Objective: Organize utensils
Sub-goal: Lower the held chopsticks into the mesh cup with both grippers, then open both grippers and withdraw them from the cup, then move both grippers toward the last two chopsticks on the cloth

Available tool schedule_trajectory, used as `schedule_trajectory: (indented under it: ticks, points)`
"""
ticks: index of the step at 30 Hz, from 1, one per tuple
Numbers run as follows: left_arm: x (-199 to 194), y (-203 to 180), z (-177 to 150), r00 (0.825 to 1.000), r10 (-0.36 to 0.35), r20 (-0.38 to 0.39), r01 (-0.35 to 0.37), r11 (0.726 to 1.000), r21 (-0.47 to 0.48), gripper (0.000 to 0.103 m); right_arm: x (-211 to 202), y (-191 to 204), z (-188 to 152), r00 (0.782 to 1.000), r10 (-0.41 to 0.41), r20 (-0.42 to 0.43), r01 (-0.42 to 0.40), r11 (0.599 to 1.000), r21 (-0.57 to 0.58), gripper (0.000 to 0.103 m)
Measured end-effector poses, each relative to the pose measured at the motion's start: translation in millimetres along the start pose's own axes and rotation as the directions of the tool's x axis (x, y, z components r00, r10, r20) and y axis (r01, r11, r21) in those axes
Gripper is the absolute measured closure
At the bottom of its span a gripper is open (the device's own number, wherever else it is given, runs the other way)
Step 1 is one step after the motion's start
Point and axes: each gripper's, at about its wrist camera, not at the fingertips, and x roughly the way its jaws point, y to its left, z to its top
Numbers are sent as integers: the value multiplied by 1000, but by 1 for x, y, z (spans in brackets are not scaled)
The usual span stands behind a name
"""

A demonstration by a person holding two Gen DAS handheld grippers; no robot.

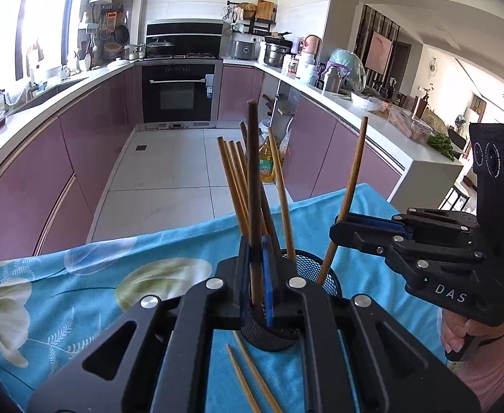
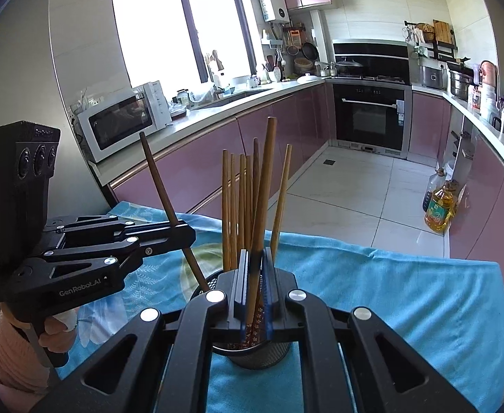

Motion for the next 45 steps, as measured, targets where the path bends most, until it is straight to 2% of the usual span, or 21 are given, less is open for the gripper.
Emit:
schedule_trajectory:
  ticks: [9, 13, 16, 22, 24, 29, 34, 37, 45]
  points:
    - [17, 11, -5, 1000, 20, -5, -20, 999, -29, 88, 9, -3, 1, 1000, -3, 10, 2, 1000, 30, 95]
    - [14, 16, -14, 999, 43, 7, -43, 998, -43, 71, 8, -4, -3, 1000, -3, 10, 2, 999, 34, 95]
    - [9, 18, -21, 998, 53, 19, -52, 997, -51, 69, 6, -3, -7, 1000, 0, 10, 0, 999, 37, 94]
    - [-7, 20, -39, 995, 84, 45, -82, 996, -45, 61, -3, 4, -15, 1000, 17, 23, -18, 999, 31, 83]
    - [-13, 21, -45, 994, 91, 54, -89, 995, -45, 58, -9, 8, -18, 999, 22, 36, -23, 999, 25, 70]
    - [-30, 20, -66, 992, 106, 66, -104, 994, -25, 53, -28, 23, -34, 996, 67, 57, -66, 998, -10, 68]
    - [-34, 20, -98, 992, 121, 23, -121, 993, -1, 52, -31, 41, -58, 993, 114, 13, -114, 993, -36, 64]
    - [-30, 23, -118, 993, 116, -27, -116, 993, -12, 52, -21, 50, -75, 993, 113, -39, -114, 993, -43, 64]
    - [-8, 26, -167, 982, 115, -152, -121, 992, -31, 52, 7, 49, -109, 981, 129, -142, -126, 991, 36, 64]
